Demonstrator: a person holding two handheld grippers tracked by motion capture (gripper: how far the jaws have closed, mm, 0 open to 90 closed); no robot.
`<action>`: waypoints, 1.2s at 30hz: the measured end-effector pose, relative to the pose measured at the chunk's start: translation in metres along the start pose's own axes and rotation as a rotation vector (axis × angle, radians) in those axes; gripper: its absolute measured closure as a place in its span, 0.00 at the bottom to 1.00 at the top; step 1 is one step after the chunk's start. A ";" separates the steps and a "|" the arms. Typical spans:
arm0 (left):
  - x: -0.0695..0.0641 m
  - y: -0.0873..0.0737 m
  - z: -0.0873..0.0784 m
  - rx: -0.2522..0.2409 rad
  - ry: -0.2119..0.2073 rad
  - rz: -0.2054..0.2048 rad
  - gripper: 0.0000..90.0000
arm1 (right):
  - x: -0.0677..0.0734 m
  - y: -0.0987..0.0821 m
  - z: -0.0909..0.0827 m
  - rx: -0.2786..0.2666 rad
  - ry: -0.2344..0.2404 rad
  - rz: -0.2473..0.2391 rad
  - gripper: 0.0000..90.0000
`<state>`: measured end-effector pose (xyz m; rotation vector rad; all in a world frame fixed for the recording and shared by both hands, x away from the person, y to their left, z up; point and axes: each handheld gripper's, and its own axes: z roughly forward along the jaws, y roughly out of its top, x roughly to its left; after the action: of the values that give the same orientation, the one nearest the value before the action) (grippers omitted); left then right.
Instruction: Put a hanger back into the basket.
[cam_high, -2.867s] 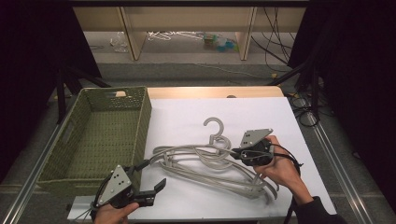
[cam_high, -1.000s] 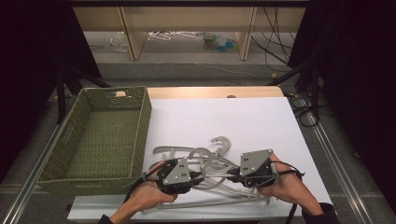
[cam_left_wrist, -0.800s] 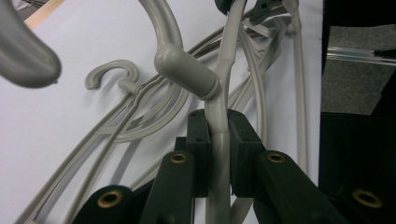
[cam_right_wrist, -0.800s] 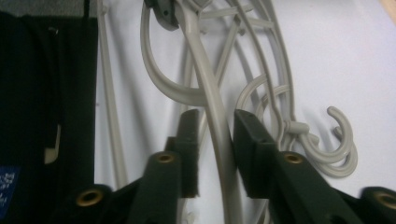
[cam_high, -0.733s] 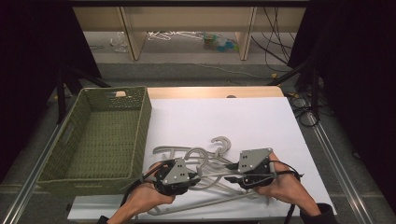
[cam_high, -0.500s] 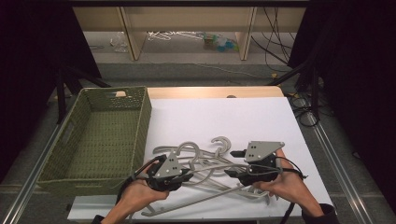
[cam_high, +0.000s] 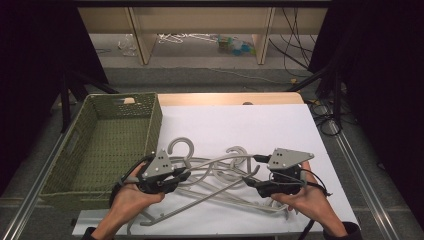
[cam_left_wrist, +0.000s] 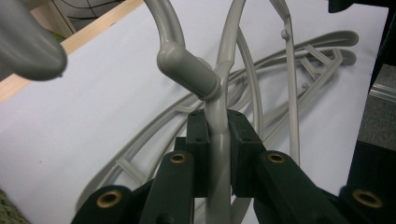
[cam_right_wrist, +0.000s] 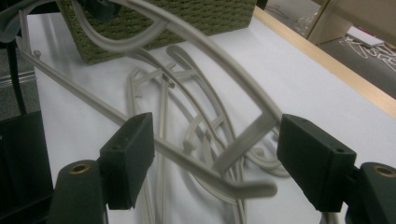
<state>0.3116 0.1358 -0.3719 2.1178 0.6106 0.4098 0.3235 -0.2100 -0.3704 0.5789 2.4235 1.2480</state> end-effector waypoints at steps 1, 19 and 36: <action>0.003 0.002 -0.004 -0.007 -0.008 -0.012 0.89 | 0.000 -0.002 -0.002 -0.004 -0.004 0.008 0.32; 0.045 0.031 -0.082 -0.184 0.062 -0.138 0.89 | 0.003 -0.026 -0.007 0.003 -0.003 0.064 0.30; 0.124 0.022 -0.127 -0.116 0.311 -0.195 0.89 | 0.003 -0.031 -0.002 0.030 0.014 0.074 0.26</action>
<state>0.3575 0.2779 -0.2732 1.8779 0.9401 0.6545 0.3142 -0.2260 -0.3951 0.6766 2.4573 1.2504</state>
